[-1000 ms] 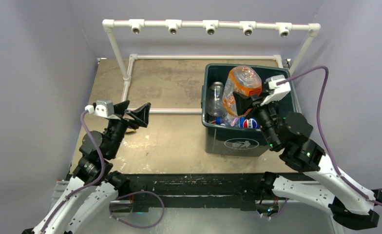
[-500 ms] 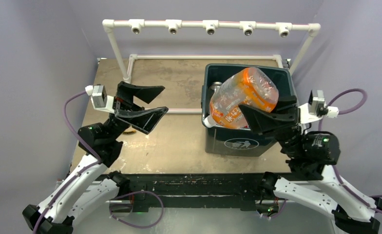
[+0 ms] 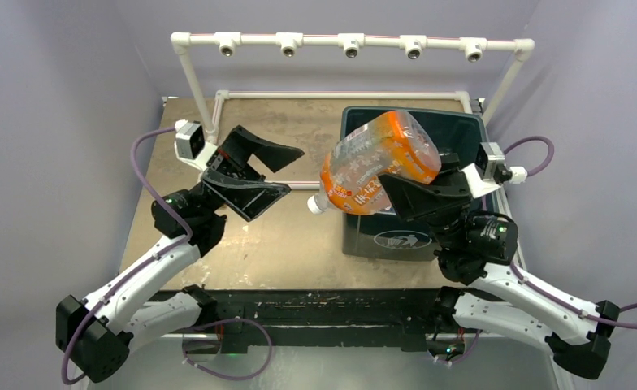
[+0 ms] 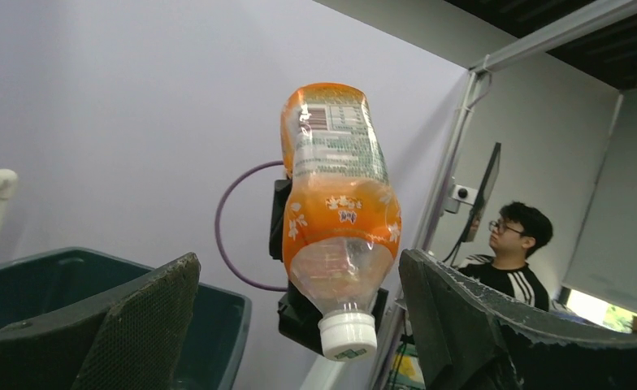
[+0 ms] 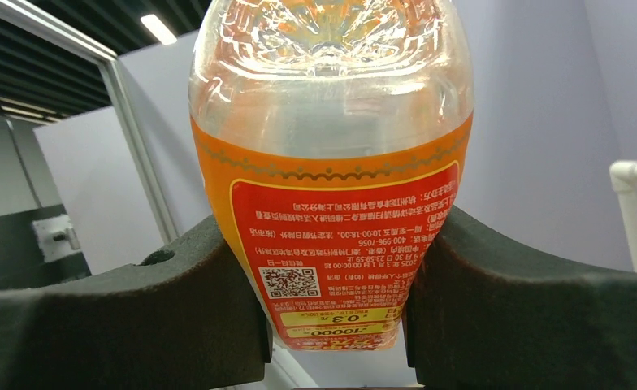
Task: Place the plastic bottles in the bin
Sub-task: Place the plastic bottle in the trash bin.
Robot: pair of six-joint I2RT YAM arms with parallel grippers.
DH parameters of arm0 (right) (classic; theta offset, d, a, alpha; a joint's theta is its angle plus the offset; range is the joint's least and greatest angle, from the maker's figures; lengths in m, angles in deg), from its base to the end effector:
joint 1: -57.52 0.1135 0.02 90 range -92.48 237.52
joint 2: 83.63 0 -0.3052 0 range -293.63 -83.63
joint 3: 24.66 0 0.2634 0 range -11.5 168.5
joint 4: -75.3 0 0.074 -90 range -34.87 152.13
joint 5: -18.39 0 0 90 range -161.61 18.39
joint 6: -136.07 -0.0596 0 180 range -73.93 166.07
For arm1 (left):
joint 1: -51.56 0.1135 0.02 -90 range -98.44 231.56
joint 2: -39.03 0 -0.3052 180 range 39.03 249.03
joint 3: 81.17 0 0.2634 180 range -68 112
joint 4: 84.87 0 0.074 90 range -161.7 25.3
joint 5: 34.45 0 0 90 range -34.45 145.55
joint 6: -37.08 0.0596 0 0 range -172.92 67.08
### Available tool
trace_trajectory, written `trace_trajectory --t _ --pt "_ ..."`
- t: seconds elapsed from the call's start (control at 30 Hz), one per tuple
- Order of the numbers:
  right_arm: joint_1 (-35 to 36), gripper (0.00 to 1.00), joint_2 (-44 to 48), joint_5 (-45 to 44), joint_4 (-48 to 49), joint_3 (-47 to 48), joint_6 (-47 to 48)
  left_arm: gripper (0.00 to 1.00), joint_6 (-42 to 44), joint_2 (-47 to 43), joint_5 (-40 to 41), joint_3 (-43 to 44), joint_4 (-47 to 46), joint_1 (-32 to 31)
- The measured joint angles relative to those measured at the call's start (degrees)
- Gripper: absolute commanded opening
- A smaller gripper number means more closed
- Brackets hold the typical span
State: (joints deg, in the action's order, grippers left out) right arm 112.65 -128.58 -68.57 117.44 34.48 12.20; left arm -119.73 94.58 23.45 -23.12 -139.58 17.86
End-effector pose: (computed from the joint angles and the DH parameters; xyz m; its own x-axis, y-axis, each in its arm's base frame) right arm 0.0737 0.1112 0.5048 -0.0709 0.8717 -0.4849 -0.9594 0.0735 0.2723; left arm 0.1304 -0.1251 0.4813 -0.3767 -0.6847 -0.6239 0.9222 -0.2141 -0.3219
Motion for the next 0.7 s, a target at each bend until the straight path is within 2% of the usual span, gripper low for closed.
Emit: trace_trajectory --t 0.27,0.63,0.67,0.7 --pt "0.00 0.16 0.09 -2.45 9.57 -2.47 -1.60 0.89 3.26 2.45 -3.34 3.15 5.81 -8.50" --pt "0.00 0.16 0.09 -3.96 11.98 -3.37 -1.55 0.82 11.08 5.09 -0.61 6.36 13.42 -16.44" --pt "0.00 0.16 0.09 -3.98 11.93 -3.37 -1.53 0.79 11.87 5.25 -0.24 6.58 13.99 -16.92" --pt "0.00 0.16 0.13 -4.00 11.87 -3.37 -1.53 0.72 12.57 5.29 0.22 6.78 14.67 -17.51"
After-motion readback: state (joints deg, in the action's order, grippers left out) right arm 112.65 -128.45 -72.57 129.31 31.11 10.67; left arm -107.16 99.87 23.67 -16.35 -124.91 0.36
